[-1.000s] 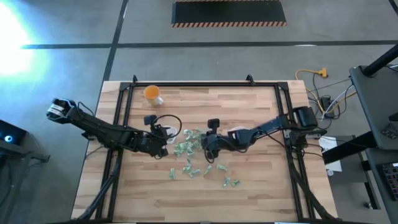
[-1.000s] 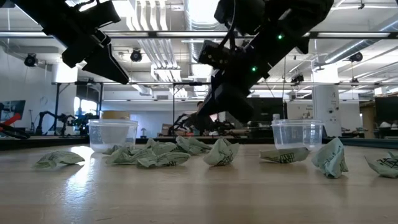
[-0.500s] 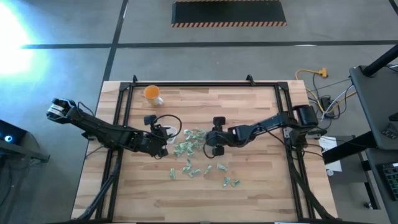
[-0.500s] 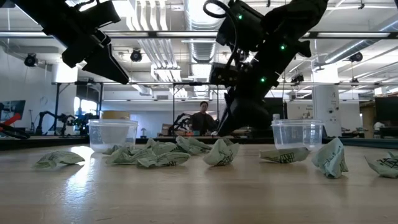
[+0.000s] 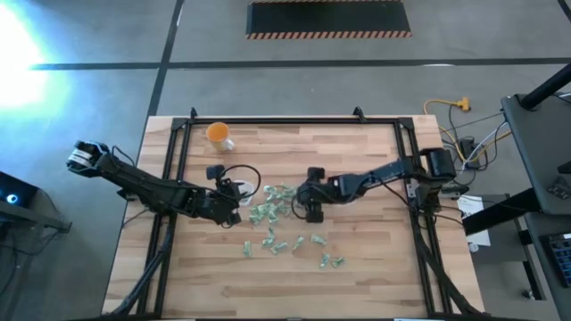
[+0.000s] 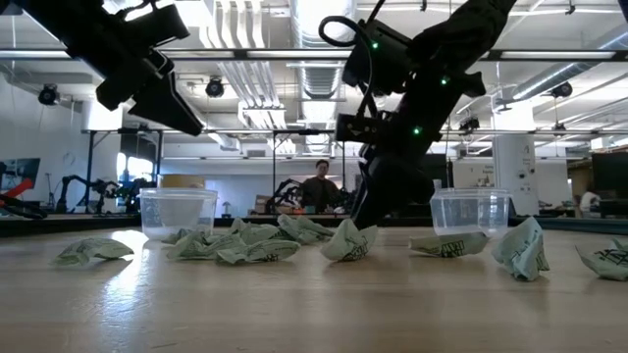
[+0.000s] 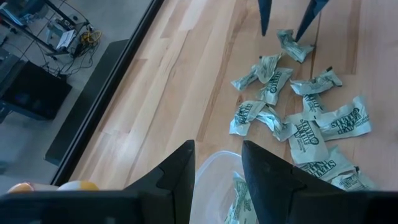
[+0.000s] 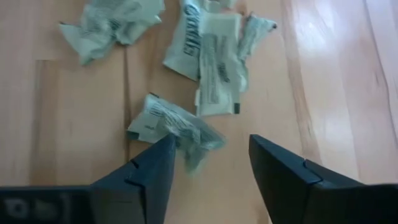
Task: Pick and place Stevia / Truvia into bins
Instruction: Put the stevia packet into the right transparent container
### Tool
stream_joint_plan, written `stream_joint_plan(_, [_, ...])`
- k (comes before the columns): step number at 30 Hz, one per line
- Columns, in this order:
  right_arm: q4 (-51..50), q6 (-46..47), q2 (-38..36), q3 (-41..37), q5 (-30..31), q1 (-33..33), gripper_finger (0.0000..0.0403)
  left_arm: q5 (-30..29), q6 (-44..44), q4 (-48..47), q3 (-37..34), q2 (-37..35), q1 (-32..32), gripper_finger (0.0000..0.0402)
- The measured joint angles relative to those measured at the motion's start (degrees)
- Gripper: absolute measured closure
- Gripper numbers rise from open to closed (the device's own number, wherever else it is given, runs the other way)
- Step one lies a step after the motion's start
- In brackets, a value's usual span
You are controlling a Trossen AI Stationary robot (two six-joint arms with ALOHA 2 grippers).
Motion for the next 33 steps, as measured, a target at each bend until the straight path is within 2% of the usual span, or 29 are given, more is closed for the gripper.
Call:
stream_joint_plan(5, [0.1,-0.1,0.3,-0.1,-0.5,0.0,0.0209,0.0,0.0,0.3,-0.1,0.0,0.0,0.0285])
stream_joint_plan(9, [0.1,-0.6,0.7,-0.3,-4.7,-0.3,0.0235,0.0,0.0,1.0,-0.2,0.0,0.0,0.0285])
stream_joint_plan(13, [0.1,-1.2,0.7,-0.3,-5.0,-0.3,0.0283,0.0,0.0,1.1,-0.2,0.0,0.0,0.0285])
stream_joint_plan(19, [0.2,-2.8,0.7,-0.3,-5.0,-0.3,0.0382,0.2,0.0,1.3,-0.1,0.0,0.0,0.0285])
stream_joint_plan(33, [0.2,-2.8,-1.4,-0.2,-4.5,0.1,0.0394,0.4,0.1,2.4,-0.1,0.0,0.0,0.0285])
